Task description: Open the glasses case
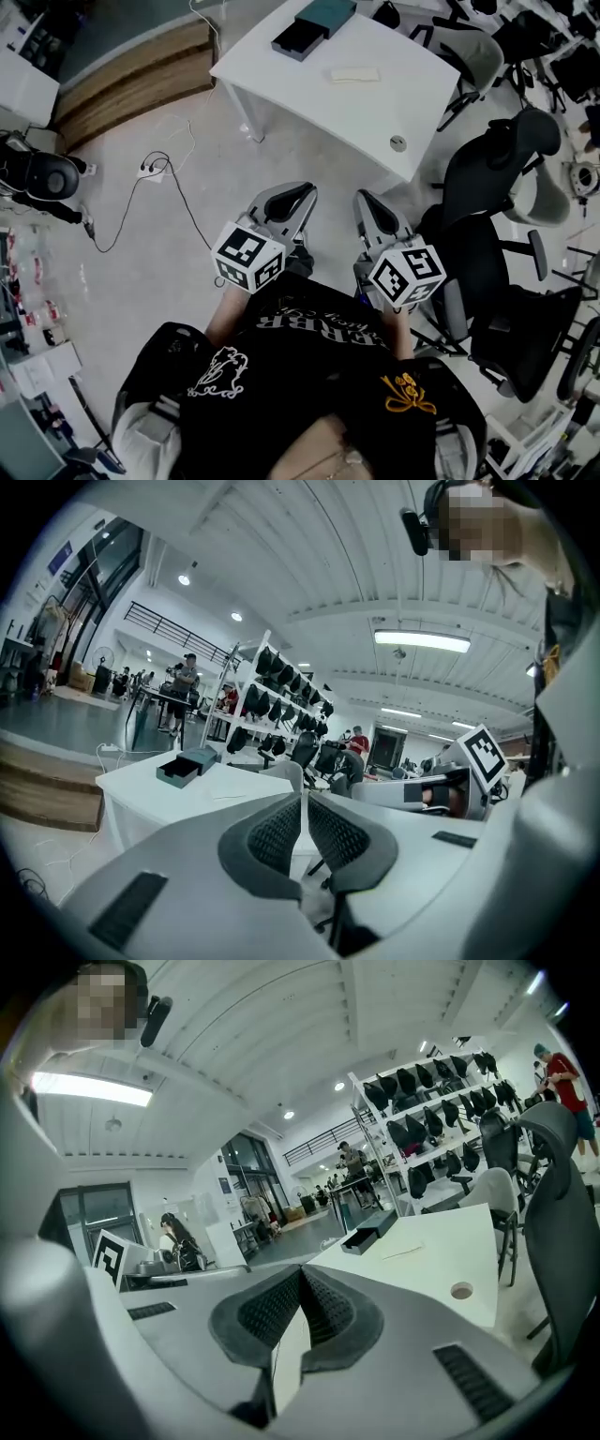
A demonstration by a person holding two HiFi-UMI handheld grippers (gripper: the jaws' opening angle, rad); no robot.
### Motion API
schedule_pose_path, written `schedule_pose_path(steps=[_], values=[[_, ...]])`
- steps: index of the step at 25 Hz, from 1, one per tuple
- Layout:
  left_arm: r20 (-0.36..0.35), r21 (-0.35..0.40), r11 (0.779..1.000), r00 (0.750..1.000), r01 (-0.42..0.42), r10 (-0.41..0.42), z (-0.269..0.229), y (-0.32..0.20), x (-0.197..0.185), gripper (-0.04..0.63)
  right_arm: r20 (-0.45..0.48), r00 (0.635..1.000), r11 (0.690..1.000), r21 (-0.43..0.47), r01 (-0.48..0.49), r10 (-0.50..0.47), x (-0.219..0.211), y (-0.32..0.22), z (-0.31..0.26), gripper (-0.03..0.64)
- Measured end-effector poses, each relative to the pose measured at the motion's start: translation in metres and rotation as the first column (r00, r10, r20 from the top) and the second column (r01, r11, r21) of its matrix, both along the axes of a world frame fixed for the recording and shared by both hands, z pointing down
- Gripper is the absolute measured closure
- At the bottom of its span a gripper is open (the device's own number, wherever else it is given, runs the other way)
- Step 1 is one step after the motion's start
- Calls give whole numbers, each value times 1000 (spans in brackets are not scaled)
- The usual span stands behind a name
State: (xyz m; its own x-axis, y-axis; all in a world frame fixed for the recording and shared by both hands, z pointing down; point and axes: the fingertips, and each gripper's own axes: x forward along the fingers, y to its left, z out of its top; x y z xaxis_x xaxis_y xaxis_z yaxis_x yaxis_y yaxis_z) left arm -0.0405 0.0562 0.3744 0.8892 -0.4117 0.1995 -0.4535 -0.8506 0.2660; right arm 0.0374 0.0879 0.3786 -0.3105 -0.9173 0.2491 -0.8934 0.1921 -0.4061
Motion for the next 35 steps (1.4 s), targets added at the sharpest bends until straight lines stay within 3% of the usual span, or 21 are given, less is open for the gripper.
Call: schedule_pose_path(steps=[10, 21, 30, 35], values=[[-6, 17, 998, 999, -52, 52, 2, -99, -6, 557, -46, 998, 999, 6, -42, 42, -6, -91, -8, 603], [12, -35, 994, 995, -100, 101, 23, -140, 29, 557, -37, 997, 996, -36, -76, 74, 26, -135, 6, 603], [34, -37, 999, 999, -27, 28, 37, -215, 79, 557, -60, 998, 998, -63, -7, 4, 88, -223, 23, 603], [82, -22, 1000, 997, 11, -9, 44, -256, 110, 555, -99, 994, 995, -91, 37, -46, 130, -272, 36, 603]])
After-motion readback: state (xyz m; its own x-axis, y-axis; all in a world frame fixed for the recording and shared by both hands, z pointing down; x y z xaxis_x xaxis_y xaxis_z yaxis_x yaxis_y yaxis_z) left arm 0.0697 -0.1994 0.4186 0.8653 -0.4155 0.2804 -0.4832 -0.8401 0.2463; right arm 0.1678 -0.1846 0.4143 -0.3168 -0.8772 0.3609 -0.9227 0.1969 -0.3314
